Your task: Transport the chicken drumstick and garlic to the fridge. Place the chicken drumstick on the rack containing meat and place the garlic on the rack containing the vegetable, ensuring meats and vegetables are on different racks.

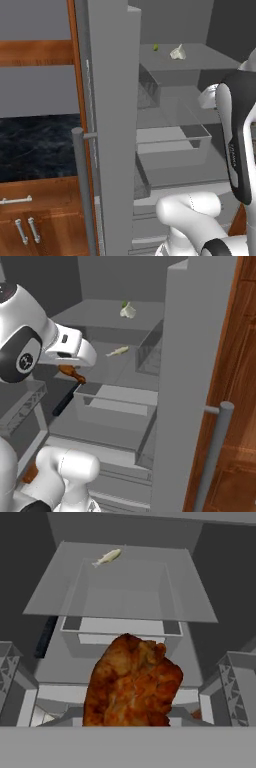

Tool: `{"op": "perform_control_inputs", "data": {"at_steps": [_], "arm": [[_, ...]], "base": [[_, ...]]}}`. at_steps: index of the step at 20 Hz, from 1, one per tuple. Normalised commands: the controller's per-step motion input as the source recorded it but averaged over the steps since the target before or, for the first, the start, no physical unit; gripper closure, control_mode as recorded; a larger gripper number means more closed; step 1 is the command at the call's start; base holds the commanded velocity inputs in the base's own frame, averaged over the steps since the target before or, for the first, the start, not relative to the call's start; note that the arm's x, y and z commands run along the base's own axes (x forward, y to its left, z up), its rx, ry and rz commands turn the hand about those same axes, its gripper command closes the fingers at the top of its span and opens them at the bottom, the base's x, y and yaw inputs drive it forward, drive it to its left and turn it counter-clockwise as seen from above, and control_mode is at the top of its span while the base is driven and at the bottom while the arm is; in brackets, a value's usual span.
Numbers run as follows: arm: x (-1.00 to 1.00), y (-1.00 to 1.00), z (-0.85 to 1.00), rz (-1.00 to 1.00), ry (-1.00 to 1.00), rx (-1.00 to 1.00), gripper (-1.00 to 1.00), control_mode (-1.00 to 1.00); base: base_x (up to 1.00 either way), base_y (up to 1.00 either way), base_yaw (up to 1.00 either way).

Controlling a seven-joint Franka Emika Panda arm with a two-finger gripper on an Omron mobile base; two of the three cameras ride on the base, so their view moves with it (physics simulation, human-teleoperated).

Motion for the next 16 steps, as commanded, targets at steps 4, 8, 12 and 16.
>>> {"op": "perform_control_inputs", "data": {"at_steps": [4,8,12,16], "arm": [[0.0,0.0,0.0,0.0,0.0,0.0,1.0,1.0],[0.0,0.0,0.0,0.0,0.0,0.0,1.0,1.0],[0.0,0.0,0.0,0.0,0.0,0.0,1.0,1.0],[0.0,0.0,0.0,0.0,0.0,0.0,1.0,1.0]], "base": [[1.0,-0.07,0.0],[1.0,0.0,0.0],[1.0,0.0,0.0],[0.97,0.0,0.0]]}}
